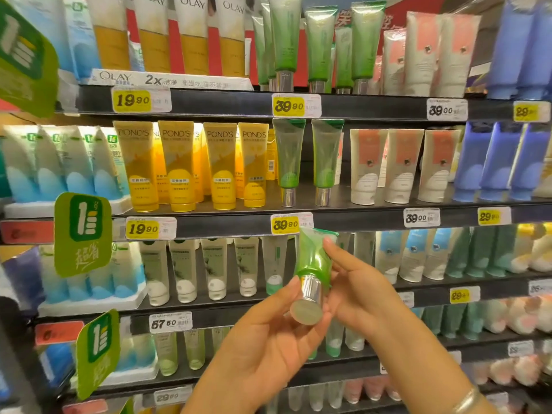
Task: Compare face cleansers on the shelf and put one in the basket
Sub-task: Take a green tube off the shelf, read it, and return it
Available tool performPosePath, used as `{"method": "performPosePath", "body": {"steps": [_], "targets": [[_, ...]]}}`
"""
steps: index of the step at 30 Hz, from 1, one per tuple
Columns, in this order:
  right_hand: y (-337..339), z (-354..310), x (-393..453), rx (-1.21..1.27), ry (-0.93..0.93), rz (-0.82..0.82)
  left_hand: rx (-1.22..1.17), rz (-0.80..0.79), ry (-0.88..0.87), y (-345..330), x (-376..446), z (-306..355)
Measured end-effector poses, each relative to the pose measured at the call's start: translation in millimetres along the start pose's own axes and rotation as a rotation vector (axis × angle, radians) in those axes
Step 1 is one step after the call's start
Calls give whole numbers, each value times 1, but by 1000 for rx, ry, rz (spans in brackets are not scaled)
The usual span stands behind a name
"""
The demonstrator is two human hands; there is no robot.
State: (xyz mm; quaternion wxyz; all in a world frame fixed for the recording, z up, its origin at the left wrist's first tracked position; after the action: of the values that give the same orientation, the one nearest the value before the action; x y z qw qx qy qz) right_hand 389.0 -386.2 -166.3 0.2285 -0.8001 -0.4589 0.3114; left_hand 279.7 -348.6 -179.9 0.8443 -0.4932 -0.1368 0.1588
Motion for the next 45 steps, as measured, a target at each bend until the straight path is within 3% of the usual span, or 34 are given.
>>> {"method": "performPosePath", "body": {"steps": [9,14,20,26,29,32,36,45], "targets": [[1,-22,-14,-66,113,75,260,-34,-30,5,15,3],[-9,-52,-16,-215,284,-13,380,-82,-122,-4,38,15],[-20,-94,-14,-411,435,-146,550,-141,-319,-32,71,24],[-21,-153,-14,-561,643,-155,812,-224,-469,-76,107,33],[-25,-184,-13,-585,714,-155,1084,-263,-578,-107,123,42],[-33,-214,-12,-566,775,-199,1355,-206,-774,-137,139,55],[-47,-246,-9,-611,863,-214,1408,-118,-1019,-169,159,62],[-67,-295,1,-637,942,-286,1548,-85,-1189,-210,190,80]]}}
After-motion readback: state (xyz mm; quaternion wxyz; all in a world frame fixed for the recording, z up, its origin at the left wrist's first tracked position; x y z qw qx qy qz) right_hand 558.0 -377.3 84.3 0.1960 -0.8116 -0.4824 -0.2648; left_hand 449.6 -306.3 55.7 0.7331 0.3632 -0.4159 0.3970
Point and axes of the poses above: each hand's wrist, its own x-axis towards the middle knuckle, its own y-axis out of the back of the hand, z = x × y, the point moved 4 cm from there along x, towards the middle knuckle, and after that the axes turned 15 degrees about -y, right-handed, at the moved point
